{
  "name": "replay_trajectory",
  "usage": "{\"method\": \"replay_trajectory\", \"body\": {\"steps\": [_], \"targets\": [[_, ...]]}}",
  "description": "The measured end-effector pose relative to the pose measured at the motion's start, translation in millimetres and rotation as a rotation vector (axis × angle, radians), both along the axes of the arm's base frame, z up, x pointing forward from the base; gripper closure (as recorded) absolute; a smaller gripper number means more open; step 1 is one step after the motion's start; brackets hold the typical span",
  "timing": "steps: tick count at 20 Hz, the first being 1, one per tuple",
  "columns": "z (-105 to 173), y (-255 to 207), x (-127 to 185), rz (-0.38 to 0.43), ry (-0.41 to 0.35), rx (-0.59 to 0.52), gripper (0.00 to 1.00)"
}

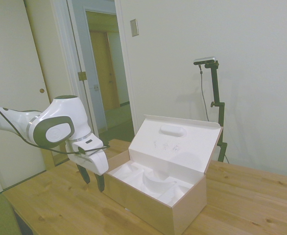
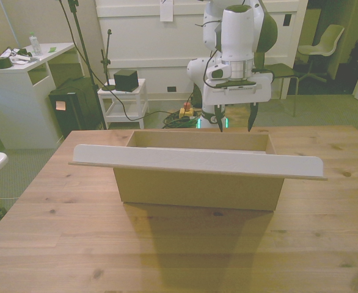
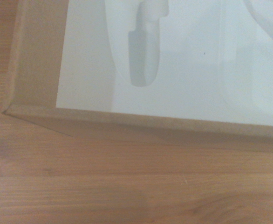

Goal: Close the box

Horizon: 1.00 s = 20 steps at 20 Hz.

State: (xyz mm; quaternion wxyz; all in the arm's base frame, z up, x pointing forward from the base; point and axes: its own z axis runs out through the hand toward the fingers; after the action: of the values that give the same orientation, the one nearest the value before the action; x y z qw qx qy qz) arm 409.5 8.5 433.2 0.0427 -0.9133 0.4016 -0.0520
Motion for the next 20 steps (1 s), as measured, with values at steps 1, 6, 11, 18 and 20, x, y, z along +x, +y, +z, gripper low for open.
{"method": "replay_trajectory", "body": {"steps": [1, 6, 11, 18, 20], "targets": [[0, 0, 0, 0.0, 0.001, 0.0, 0.0], [29, -4, -7, -0.008, -0.074, -0.002, 0.0], [110, -11, -26, -0.024, -0.258, 0.0, 0.0], [210, -44, 13, -0.076, -0.499, -0.002, 0.0], [225, -52, 37, -0.087, -0.54, -0.006, 0.0]]}}
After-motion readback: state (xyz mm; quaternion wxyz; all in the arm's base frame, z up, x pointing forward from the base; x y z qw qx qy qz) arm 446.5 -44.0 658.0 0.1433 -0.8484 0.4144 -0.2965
